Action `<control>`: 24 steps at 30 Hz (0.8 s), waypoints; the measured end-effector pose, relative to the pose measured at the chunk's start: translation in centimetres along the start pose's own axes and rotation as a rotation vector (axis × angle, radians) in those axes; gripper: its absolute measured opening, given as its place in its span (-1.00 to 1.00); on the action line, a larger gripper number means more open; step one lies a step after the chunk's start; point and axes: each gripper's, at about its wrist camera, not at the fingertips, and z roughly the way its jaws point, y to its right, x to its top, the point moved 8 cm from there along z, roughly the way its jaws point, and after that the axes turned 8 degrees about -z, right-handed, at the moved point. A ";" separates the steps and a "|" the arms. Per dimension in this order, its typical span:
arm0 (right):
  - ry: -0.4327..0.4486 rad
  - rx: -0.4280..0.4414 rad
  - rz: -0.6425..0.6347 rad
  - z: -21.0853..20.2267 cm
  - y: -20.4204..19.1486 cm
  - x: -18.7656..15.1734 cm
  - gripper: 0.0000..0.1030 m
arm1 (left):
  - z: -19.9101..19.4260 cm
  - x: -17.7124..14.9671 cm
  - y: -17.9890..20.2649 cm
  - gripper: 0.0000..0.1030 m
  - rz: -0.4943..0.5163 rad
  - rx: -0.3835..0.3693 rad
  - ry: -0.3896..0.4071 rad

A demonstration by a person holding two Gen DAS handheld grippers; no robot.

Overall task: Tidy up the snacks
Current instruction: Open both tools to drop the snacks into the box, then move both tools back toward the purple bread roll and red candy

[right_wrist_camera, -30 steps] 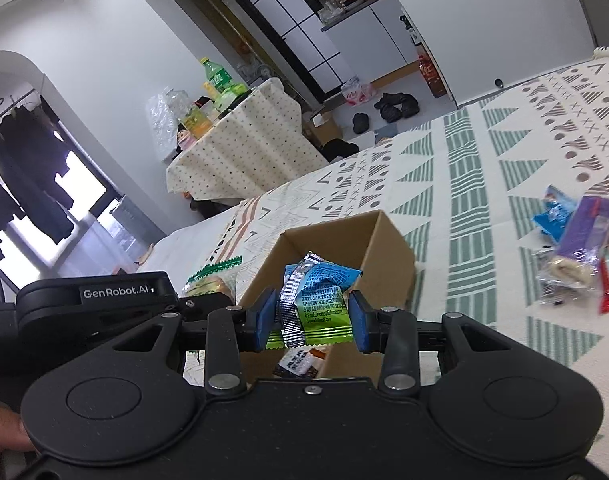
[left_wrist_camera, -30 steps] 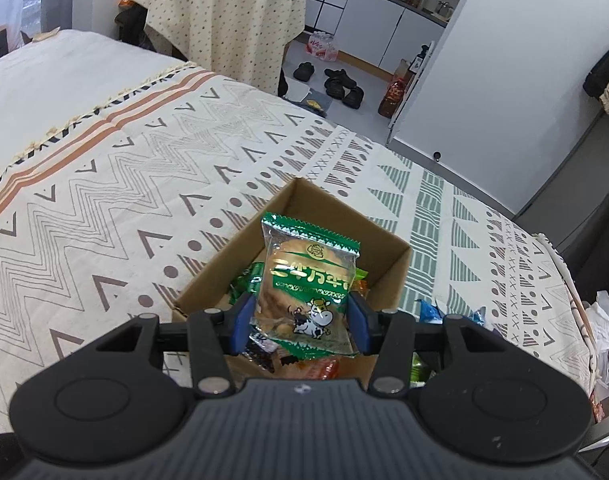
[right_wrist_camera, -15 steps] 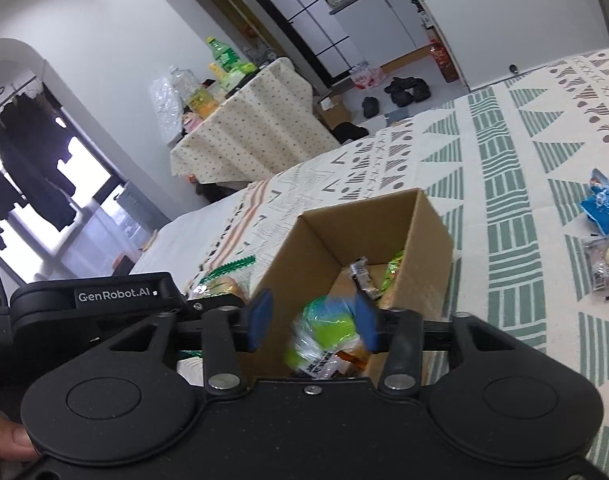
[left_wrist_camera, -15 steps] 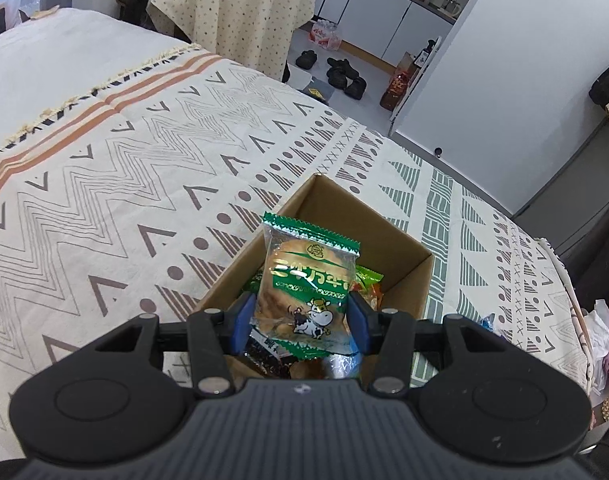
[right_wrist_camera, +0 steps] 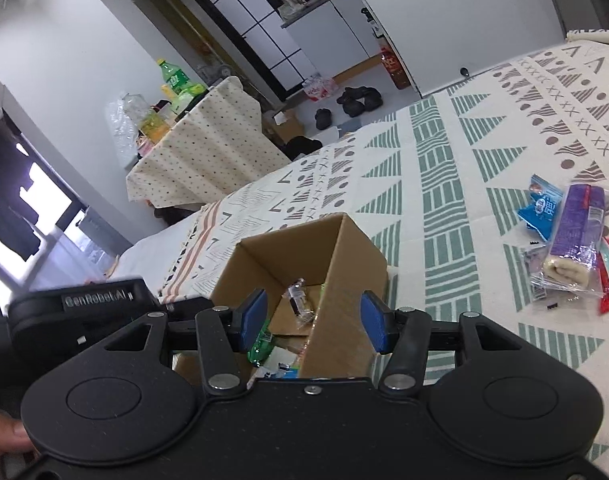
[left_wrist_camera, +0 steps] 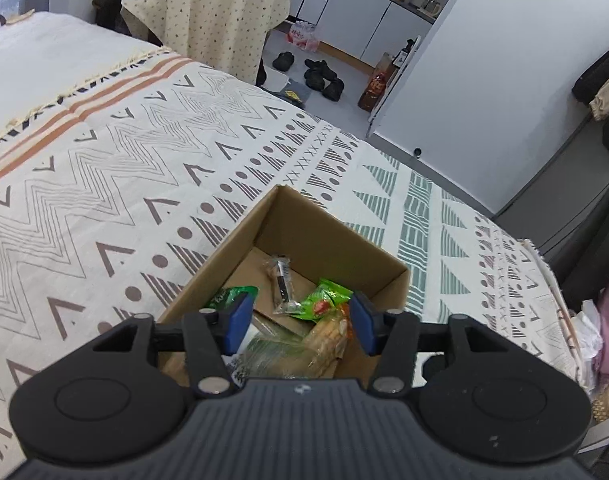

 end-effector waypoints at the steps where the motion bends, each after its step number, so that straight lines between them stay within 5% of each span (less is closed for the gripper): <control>1: -0.002 0.000 -0.001 0.0 0.0 0.0 0.02 | 0.2 0.0 -0.2 0.08 -0.003 0.014 -0.009; 13: -0.026 -0.011 -0.009 -1.3 0.6 0.1 0.02 | -0.6 -1.9 -1.0 0.53 -0.007 0.075 -0.039; 20: -0.038 -0.035 -0.027 -3.5 1.9 0.8 0.28 | -1.6 -3.1 0.0 0.72 0.007 0.108 -0.056; 24: -0.020 -0.050 -0.046 -5.1 2.8 1.7 0.62 | -2.5 -3.8 1.1 0.81 0.023 0.098 -0.043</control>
